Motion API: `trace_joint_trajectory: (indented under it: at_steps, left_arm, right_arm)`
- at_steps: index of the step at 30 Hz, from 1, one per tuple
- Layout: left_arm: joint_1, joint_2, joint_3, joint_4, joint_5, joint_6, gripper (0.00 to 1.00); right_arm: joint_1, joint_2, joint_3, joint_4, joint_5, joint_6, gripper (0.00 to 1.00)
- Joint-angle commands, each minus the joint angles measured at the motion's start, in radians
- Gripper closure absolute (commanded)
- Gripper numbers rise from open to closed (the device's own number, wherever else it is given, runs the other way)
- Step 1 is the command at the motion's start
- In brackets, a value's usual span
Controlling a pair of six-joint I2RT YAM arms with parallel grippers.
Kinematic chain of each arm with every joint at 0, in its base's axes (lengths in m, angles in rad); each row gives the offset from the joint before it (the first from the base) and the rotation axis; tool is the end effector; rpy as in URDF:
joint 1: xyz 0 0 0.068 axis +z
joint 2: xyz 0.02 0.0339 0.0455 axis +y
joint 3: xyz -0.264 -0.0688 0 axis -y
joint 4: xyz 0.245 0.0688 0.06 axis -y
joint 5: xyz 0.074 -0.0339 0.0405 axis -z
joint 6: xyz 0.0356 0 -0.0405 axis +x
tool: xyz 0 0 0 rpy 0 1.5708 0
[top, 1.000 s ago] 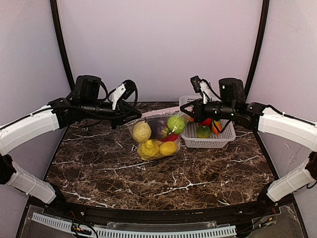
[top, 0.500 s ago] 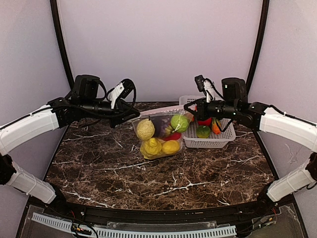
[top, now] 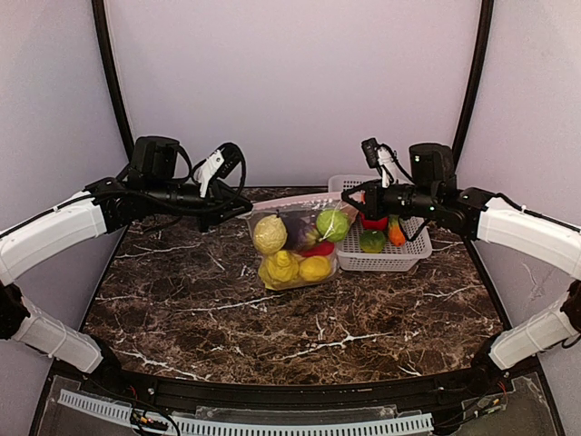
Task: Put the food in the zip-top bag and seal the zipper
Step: Zip the zipper of the food storage bag.
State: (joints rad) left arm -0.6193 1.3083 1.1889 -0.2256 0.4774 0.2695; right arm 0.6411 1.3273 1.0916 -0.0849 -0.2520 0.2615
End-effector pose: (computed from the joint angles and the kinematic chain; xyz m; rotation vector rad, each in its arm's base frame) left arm 0.2358 -0.1882 0.3631 1.1152 1.5825 -0.6908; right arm 0.2444 0.1934 0.3367 -0.5470 1.8953 0.8422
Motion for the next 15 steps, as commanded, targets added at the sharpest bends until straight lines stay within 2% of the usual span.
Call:
trace_joint_trajectory:
  at_steps: [1,15]
  left_arm:
    - [0.028,-0.052,-0.008,-0.070,-0.022,0.013,0.99]
    - [0.056,-0.056,-0.005,-0.077,-0.025,0.019,0.99]
  right_arm:
    - [-0.051,-0.040,-0.019,-0.017,0.115,0.011,1.00]
    - [-0.067,-0.051,-0.030,-0.018,0.113,0.018,1.00]
